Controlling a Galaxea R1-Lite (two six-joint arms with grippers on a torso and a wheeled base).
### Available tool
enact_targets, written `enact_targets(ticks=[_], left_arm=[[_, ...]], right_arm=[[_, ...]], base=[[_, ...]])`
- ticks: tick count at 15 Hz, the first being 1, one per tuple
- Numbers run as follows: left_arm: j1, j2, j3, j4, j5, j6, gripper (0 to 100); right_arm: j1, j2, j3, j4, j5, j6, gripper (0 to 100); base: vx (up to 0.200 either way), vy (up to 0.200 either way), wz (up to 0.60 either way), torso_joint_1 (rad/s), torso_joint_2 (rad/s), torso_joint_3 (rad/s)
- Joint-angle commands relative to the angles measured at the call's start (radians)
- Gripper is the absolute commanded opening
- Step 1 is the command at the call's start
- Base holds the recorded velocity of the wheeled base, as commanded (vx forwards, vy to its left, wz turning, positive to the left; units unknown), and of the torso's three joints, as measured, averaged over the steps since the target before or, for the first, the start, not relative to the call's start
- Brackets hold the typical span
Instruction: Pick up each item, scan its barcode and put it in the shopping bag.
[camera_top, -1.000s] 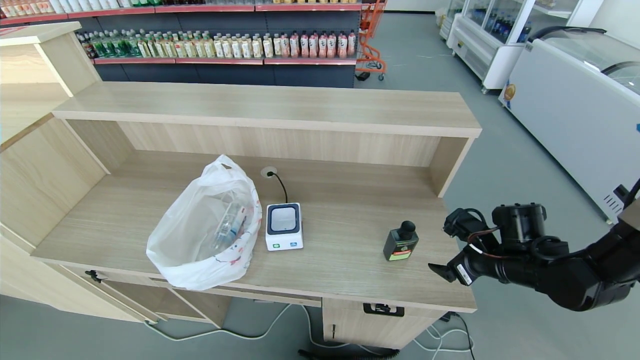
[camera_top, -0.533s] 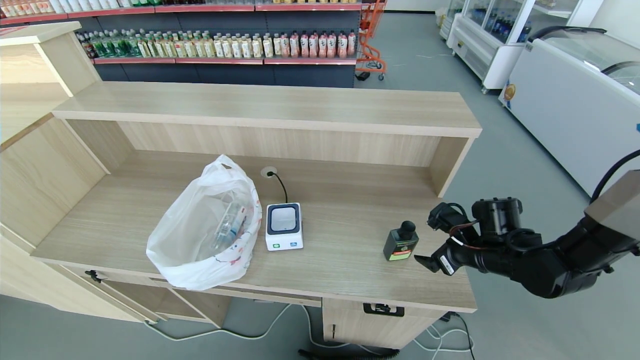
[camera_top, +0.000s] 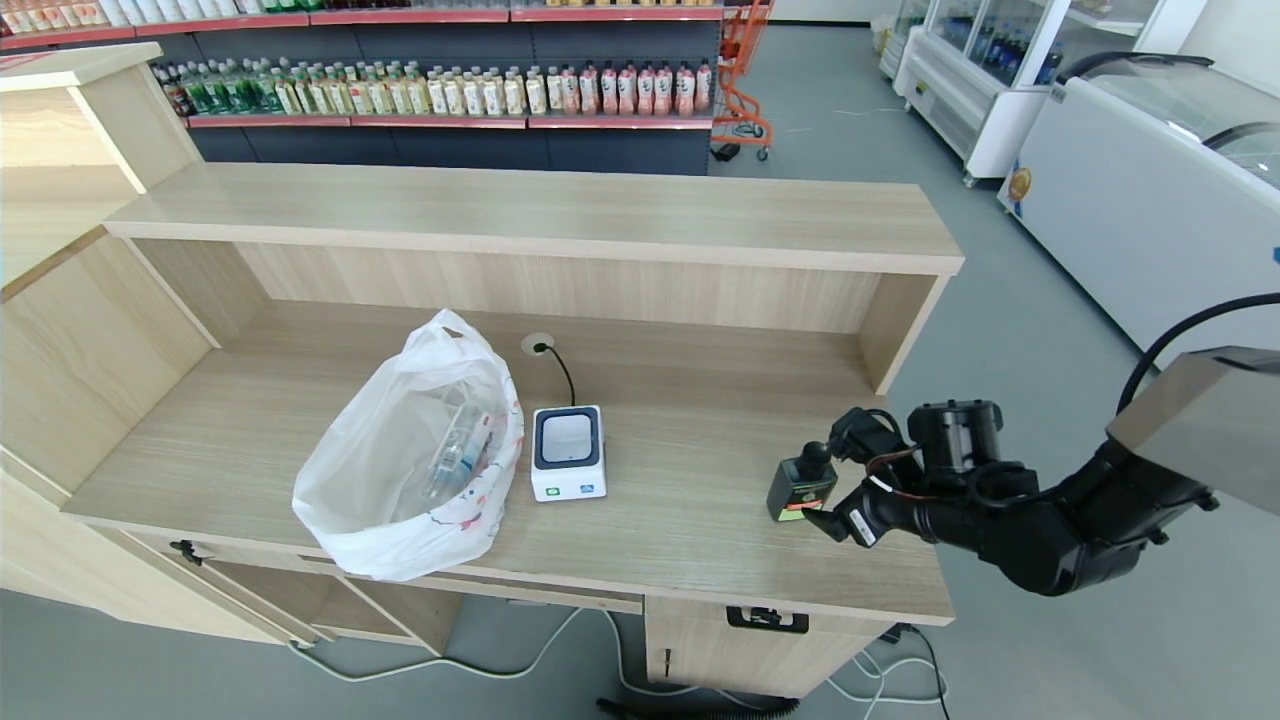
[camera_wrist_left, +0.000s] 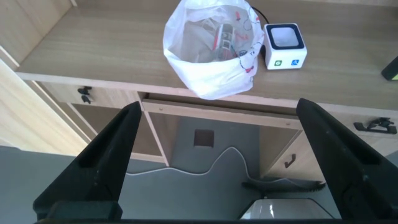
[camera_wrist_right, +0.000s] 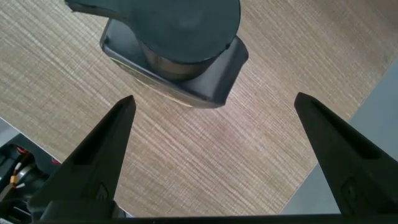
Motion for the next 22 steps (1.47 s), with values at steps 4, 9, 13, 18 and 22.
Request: enact_targets(ticks=[4,9,13,18,22], left_arm=[[0.000,0.000,0.000,0.000,0.000,0.000,100],[0.000,0.000,0.000,0.000,0.000,0.000,100],[0.000,0.000,0.000,-0.002,0.000,-0.001,100],[0.000,0.000,0.000,0.000,0.000,0.000,100],[0.000,0.000,0.000,0.000,0.000,0.000,100]], right_arm=[[0.003,0.042,-0.032,-0.002,-0.006,-0.008,100],[0.017,0.082,-0.096,0.000,-0.063,0.003,100],[0.050,0.110,-0.138,-0.002,-0.060,0.015,100],[0.072,0.130,-0.153,-0.002,-0.034,0.027,100],[0.072,0.151,-0.199,0.006,-0.026,0.031,100]], base=[[0.000,0.000,0.00,0.000,0.00,0.000],[0.000,0.000,0.00,0.000,0.00,0.000],[0.000,0.000,0.00,0.000,0.00,0.000],[0.000,0.000,0.00,0.000,0.00,0.000],[0.000,0.000,0.00,0.000,0.00,0.000]])
